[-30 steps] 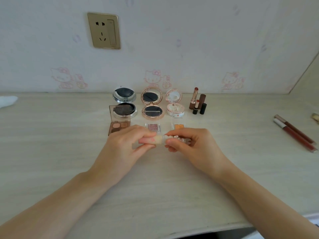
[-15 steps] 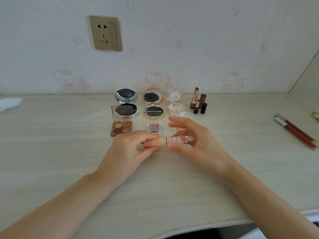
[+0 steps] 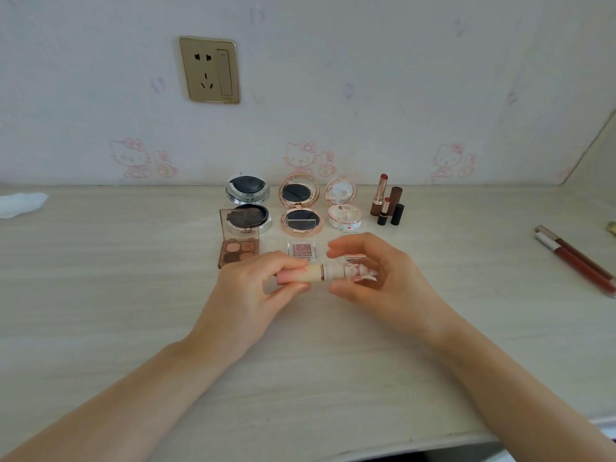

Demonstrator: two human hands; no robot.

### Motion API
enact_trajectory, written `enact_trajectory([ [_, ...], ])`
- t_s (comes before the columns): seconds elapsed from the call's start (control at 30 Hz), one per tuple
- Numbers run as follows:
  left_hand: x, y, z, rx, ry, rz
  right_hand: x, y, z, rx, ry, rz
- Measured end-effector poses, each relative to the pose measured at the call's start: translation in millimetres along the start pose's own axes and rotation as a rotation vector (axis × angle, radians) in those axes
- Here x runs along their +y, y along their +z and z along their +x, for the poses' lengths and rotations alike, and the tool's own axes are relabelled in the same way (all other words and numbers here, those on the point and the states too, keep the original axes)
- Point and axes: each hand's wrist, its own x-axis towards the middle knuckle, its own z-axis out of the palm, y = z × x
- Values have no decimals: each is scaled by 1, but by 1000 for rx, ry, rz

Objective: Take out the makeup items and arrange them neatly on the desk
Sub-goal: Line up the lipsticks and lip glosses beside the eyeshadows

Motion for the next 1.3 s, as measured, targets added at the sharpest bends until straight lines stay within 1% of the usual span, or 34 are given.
enact_trajectory([
  [0.1,-2,1,-1,11,4,-12,-2,1,0,26,65,23],
  [0.17,-2,1,-1,11,11,-8,-3,1,0,18,87,-8],
  [0.27,-3,1,0,12,12,-9,-1,0,0,22,31,-45],
  [0.33,-4,1,0,11,-1,-10,-1,-2,1,24,8,-19],
  [0.47,-5,1,-1,3,-7,4,-2,-4,1,-6,14,4],
  [0.6,-3,1,-1,14,-31,-14,-7,-2,0,35,86,30],
  [0.67,-2,1,-1,12,-20,-18,-9,0,-1,6,173,123],
  [0.73,-2,1,-1,8,-5,-15,-11,0,-1,1,206,129],
  [0.9,-3,1,0,15,-20,-3,-10,-1,0,38,94,73],
  [1.03,-4,1,0,11,-20,-2,-12,-3,-1,19,73,37],
  [1.2,-2,1,0,6,-10,-5,-14,0,-1,37,166,162],
  [1.3,-2,1,0,3,1,-1,-12,1,-1,3,212,150],
])
